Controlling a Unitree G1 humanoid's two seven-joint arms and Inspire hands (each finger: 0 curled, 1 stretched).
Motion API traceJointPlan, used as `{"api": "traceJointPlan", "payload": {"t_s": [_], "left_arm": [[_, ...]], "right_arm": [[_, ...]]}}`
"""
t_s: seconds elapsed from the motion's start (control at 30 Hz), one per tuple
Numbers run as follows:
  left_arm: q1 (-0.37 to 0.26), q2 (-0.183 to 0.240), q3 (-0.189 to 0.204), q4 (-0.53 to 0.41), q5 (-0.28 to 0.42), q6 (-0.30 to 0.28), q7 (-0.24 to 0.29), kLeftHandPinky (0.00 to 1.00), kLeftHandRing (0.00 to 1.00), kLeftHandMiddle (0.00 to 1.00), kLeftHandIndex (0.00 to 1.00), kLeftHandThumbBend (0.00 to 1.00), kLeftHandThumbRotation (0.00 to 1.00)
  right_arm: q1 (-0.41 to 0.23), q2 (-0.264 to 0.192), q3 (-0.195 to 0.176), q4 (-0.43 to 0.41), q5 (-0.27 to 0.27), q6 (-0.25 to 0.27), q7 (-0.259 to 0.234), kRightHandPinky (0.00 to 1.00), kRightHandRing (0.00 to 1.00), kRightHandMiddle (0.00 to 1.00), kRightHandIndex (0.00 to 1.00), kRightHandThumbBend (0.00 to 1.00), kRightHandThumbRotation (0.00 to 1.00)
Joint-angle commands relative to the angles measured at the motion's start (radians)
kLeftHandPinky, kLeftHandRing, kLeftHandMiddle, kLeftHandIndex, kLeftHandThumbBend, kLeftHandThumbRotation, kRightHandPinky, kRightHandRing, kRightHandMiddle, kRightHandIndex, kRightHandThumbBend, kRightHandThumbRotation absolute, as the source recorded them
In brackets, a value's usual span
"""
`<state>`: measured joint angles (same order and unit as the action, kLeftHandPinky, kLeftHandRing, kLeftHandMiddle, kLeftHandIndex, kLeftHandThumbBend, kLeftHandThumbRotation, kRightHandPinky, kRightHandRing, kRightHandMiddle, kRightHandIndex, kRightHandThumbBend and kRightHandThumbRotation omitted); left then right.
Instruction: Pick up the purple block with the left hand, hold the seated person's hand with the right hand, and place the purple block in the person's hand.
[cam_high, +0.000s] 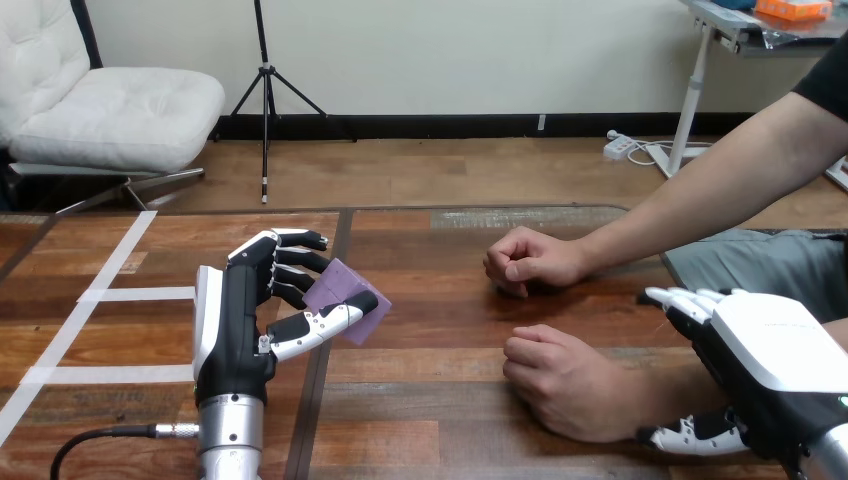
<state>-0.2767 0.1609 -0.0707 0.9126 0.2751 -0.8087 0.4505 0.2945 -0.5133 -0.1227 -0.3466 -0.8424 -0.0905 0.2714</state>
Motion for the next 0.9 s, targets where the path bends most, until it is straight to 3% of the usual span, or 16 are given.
{"api": "traceJointPlan", "payload": {"t_s": [0.0, 0.33, 0.87], "left_arm": [[-0.022, -0.005, 0.016, -0.079, -0.007, -0.032, -0.002, 0.39, 0.43, 0.50, 0.56, 0.75, 0.01], [0.006, -0.014, 0.023, -0.128, 0.000, -0.028, -0.008, 0.41, 0.44, 0.49, 0.56, 0.74, 0.01], [0.034, -0.021, 0.029, -0.181, -0.008, -0.026, -0.034, 0.41, 0.44, 0.50, 0.56, 0.74, 0.02]], "right_arm": [[-0.086, -0.041, 0.015, -0.045, -0.013, 0.027, 0.042, 0.99, 0.92, 0.89, 0.88, 0.81, 0.21], [-0.143, -0.085, 0.060, -0.033, -0.058, 0.092, 0.167, 0.95, 0.90, 0.88, 0.86, 0.84, 0.17], [-0.240, -0.135, 0.138, 0.023, -0.121, 0.149, 0.295, 0.88, 0.86, 0.86, 0.84, 0.85, 0.11]]}}
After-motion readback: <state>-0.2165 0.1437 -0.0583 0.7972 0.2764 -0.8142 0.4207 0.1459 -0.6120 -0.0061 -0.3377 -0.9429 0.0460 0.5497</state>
